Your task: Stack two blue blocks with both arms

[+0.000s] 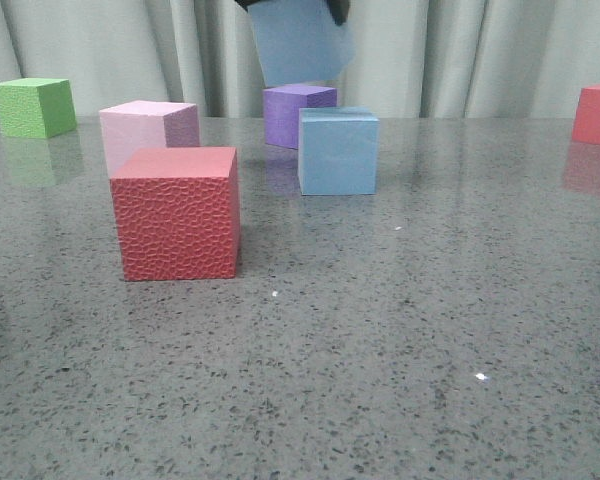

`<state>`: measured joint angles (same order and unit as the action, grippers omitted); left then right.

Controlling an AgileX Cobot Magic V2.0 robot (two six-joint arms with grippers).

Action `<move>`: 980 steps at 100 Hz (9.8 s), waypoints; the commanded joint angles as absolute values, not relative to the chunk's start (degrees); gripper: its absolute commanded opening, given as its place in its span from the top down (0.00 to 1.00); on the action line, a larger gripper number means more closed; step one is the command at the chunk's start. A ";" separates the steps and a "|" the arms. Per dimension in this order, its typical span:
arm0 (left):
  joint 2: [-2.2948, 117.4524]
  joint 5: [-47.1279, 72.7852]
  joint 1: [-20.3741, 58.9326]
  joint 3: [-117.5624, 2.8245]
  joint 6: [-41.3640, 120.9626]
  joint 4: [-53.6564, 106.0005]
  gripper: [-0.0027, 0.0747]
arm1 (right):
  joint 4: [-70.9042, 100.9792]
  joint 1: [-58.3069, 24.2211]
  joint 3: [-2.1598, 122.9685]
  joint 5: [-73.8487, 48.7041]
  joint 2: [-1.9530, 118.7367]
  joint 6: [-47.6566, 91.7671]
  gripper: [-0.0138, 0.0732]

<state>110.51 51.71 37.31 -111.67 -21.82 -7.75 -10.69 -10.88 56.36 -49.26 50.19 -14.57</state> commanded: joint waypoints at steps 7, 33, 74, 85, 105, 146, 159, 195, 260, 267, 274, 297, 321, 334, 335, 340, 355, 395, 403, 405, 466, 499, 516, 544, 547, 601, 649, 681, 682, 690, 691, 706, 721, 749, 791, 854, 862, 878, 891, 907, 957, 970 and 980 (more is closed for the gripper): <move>107.22 47.33 38.01 -113.68 -23.70 -5.54 0.63 | -11.01 -10.57 57.73 -45.67 49.57 -14.24 0.16; 107.22 47.78 40.09 -113.68 -33.41 -12.50 0.63 | -10.96 -10.57 57.73 -45.62 49.57 -14.24 0.16; 107.22 51.34 45.28 -113.68 -44.56 -22.18 0.63 | -10.41 -10.57 57.73 -45.39 49.57 -14.24 0.16; 107.22 52.27 46.25 -113.68 -47.56 -26.05 0.63 | -10.38 -10.57 57.73 -45.39 49.57 -14.24 0.16; 107.47 52.52 46.37 -113.68 -49.05 -27.00 0.63 | -10.39 -10.57 57.73 -45.44 49.57 -14.24 0.16; 109.53 52.99 46.37 -113.68 -49.38 -27.11 0.63 | -10.23 -10.57 57.73 -45.55 49.57 -14.24 0.16; 109.53 52.88 46.37 -113.68 -49.38 -27.11 0.63 | -10.17 -10.57 57.73 -45.56 49.57 -14.24 0.16; 110.74 52.88 46.37 -113.68 -49.38 -27.00 0.63 | -10.18 -10.57 57.73 -45.61 49.57 -14.24 0.16; 111.12 51.25 46.37 -113.68 -49.38 -27.00 0.62 | -10.18 -10.57 57.73 -45.61 49.57 -14.24 0.16; 111.12 50.95 46.37 -113.68 -49.38 -27.00 0.61 | -10.18 -10.57 57.73 -45.61 49.57 -14.24 0.16; 111.12 50.54 46.37 -113.68 -49.38 -27.00 0.55 | -10.18 -10.57 57.73 -45.61 49.57 -14.24 0.16; 111.12 50.45 46.37 -113.68 -49.38 -26.55 0.37 | -10.18 -10.57 57.73 -45.61 49.57 -14.24 0.16; 111.12 51.38 46.37 -114.13 -49.38 -26.42 0.31 | -10.18 -10.57 57.73 -45.61 49.57 -14.24 0.16; 111.12 52.28 46.37 -115.58 -49.27 -26.42 0.29 | -10.18 -10.57 57.73 -45.61 49.57 -14.24 0.16; 111.12 52.39 46.37 -115.81 -49.27 -26.42 0.29 | -10.18 -10.57 57.73 -45.61 49.57 -14.24 0.16; 111.12 52.63 46.37 -116.53 -49.27 -26.42 0.29 | -10.18 -10.57 57.73 -45.61 49.57 -14.24 0.16; 111.12 54.37 46.37 -118.69 -48.56 -26.42 0.29 | -10.18 -10.57 57.73 -45.61 49.57 -14.24 0.16; 111.12 58.32 46.37 -124.70 -45.37 -26.18 0.29 | -10.18 -10.57 57.73 -45.68 49.57 -14.24 0.16; 111.12 59.80 46.37 -126.62 -43.31 -26.18 0.29 | -10.18 -10.57 57.73 -45.68 49.57 -14.24 0.16; 111.12 60.31 46.37 -127.05 -42.71 -26.18 0.29 | -10.18 -10.57 57.73 -45.73 49.57 -14.24 0.16; 110.25 73.03 41.47 -128.80 -35.44 -37.05 0.52 | -10.18 -10.57 57.73 -45.96 49.57 -14.24 0.16; 107.23 72.93 32.58 -128.80 -28.06 -31.04 0.56 | -10.23 -10.57 57.73 -46.20 49.57 -14.24 0.16; 104.86 72.93 28.43 -128.80 -22.19 -25.77 0.56 | -10.23 -10.57 57.73 -46.20 49.57 -14.24 0.16; 99.55 71.47 23.00 -126.39 -16.93 -17.58 0.56 | -10.23 -10.57 57.73 -46.58 49.57 -14.24 0.16; 98.52 70.69 22.55 -125.25 -16.53 -17.25 0.56 | -10.23 -10.57 57.73 -46.65 49.57 -14.24 0.16; 71.66 52.55 20.30 -81.80 -20.05 -18.30 0.56 | -10.17 -10.57 57.73 -49.35 49.51 -14.24 0.16; 49.24 48.71 20.30 -51.34 -32.14 -25.23 0.56 | -10.17 -10.57 54.69 -49.29 47.04 -14.14 0.16; 36.00 49.09 20.30 -41.92 -32.97 -25.23 0.56 | -10.22 -10.57 51.48 -48.64 43.50 -14.14 0.16; 35.68 49.09 20.30 -41.80 -32.97 -25.23 0.56 | -10.22 -10.57 51.48 -48.64 43.50 -14.14 0.16; 34.43 49.18 20.30 -41.63 -32.97 -25.23 0.56 | -10.22 -10.57 51.48 -48.64 43.50 -14.14 0.16; 34.27 49.18 20.30 -41.63 -32.97 -25.23 0.56 | -10.22 -10.57 51.48 -48.64 43.50 -14.14 0.16; 33.86 49.22 20.30 -41.63 -32.97 -25.23 0.56 | -10.22 -10.57 51.48 -48.76 43.50 -14.14 0.16; 33.86 49.22 20.30 -41.63 -32.97 -25.46 0.56 | -10.22 -10.57 51.48 -48.81 43.50 -14.14 0.16; 33.86 49.22 20.30 -41.63 -32.97 -25.46 0.57 | -10.22 -10.57 51.48 -49.21 43.50 -14.14 0.35; 33.86 49.22 20.30 -41.63 -32.97 -25.46 0.99 | -10.16 -10.57 51.48 -49.21 43.50 -14.14 0.98; 33.86 49.22 20.30 -41.63 -32.97 -25.46 0.99 | -10.16 -10.57 51.48 -49.21 43.50 -14.14 0.98; 33.86 49.22 20.30 -41.63 -32.97 -25.46 0.99 | -10.16 -10.57 51.48 -49.21 43.50 -14.14 0.98; 33.86 49.22 20.30 -41.63 -32.97 -25.46 0.99 | -10.16 -10.57 51.48 -49.21 43.50 -14.14 0.98; 33.86 49.22 20.30 -41.63 -32.97 -25.46 0.99 | -10.16 -10.57 51.48 -49.21 43.50 -14.14 0.98; 33.86 49.22 20.30 -41.54 -32.97 -25.88 0.99 | -10.16 -10.57 51.48 -49.21 43.50 -14.14 0.98; 20.15 21.90 9.59 -25.49 -21.15 -20.13 0.99 | -10.16 -10.57 51.48 -49.21 43.50 -14.14 0.98; 14.20 15.22 4.34 -18.43 -16.59 -15.16 0.99 | -10.16 -10.57 51.48 -49.21 43.50 -14.14 0.98; 10.28 10.04 1.29 -12.96 -15.20 -13.26 0.99 | -10.16 -10.57 51.48 -49.21 43.50 -14.14 0.98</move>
<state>12.54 19.08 3.58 -15.14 -16.93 -15.31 -9.36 -10.88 50.05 -52.27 43.75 -14.57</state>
